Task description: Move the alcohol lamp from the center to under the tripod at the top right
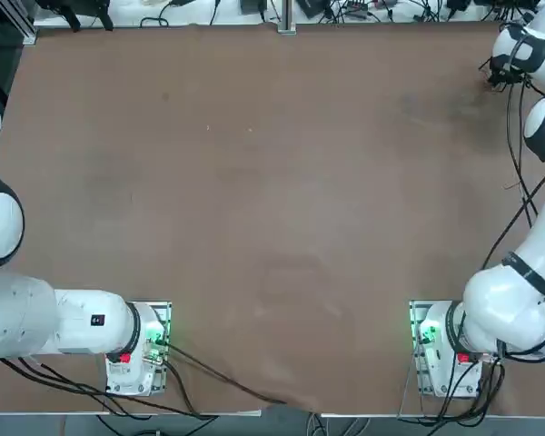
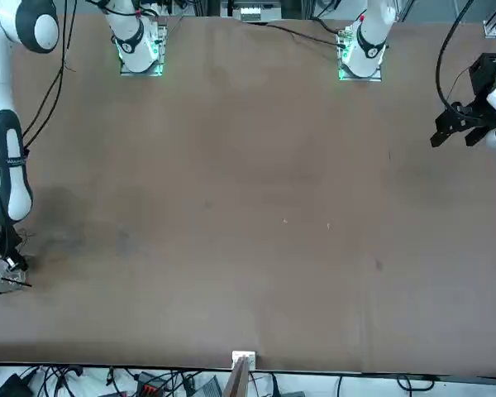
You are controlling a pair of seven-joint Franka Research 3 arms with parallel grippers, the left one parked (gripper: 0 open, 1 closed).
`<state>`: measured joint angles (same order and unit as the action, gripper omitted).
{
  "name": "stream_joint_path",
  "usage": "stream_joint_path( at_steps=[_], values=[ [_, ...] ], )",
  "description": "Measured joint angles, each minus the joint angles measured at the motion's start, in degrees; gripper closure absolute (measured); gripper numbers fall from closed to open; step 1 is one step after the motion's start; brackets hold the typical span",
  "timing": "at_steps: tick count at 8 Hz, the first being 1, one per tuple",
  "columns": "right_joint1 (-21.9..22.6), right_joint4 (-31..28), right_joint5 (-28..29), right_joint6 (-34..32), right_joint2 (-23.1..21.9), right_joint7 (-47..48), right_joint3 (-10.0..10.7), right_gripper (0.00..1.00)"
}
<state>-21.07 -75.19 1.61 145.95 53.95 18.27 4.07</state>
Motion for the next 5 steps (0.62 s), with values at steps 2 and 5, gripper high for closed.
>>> stream_joint_path(
  at_steps=[2, 5],
  values=[
    [0.0, 0.1, 0.0, 1.9, 0.6, 0.0, 0.1, 0.95],
    [0.9, -0.1, -0.1, 0.6, 0.4, 0.0, 0.1, 0.87]
  ],
)
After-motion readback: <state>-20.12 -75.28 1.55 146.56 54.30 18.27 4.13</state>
